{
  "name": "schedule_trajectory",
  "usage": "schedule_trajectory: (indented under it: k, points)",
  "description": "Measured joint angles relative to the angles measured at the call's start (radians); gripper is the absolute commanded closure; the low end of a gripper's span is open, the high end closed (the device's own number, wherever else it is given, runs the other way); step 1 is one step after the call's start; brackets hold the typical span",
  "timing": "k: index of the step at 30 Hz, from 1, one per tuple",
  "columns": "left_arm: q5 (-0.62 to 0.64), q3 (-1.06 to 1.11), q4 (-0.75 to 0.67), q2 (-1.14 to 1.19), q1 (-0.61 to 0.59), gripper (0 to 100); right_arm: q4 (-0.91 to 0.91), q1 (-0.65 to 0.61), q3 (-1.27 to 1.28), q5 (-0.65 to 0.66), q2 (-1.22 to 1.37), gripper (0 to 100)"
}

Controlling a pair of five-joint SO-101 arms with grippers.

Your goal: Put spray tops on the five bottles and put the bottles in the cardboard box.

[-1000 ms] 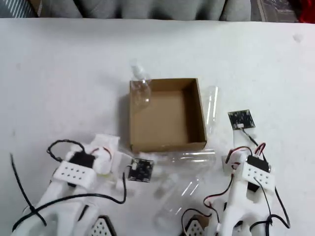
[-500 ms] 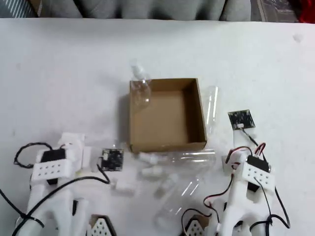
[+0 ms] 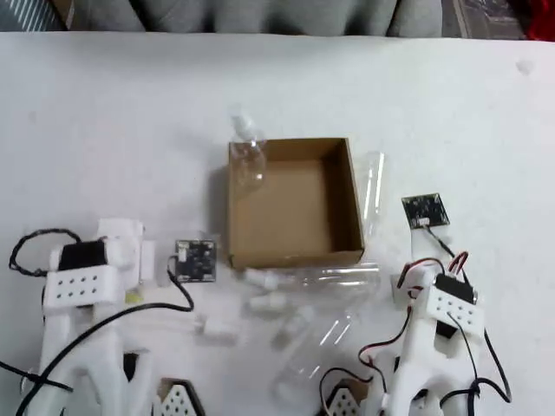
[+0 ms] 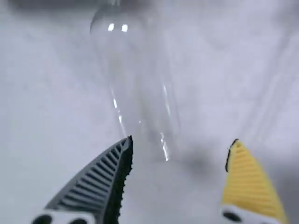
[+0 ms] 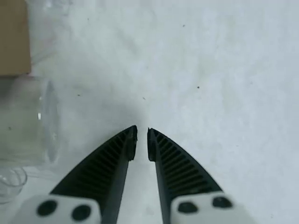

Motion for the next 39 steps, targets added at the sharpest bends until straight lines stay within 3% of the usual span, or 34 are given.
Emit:
schedule_trajectory:
  k: [7,15,21,33,39]
  points:
    - [0.218,-0.015,0.014,0.0,0.21,70,0.0,0.0,0.0,0.0,0.0,98.0]
    - [0.347,-0.015,-0.097,0.0,0.293,70,0.0,0.0,0.0,0.0,0.0,98.0]
    - [0.399,-0.015,-0.196,0.035,0.296,70,0.0,0.0,0.0,0.0,0.0,98.0]
    - [0.41,-0.178,-0.272,0.445,0.239,70,0.0,0.0,0.0,0.0,0.0,98.0]
    - [0.413,-0.23,-0.284,0.546,0.238,82,0.0,0.0,0.0,0.0,0.0,98.0]
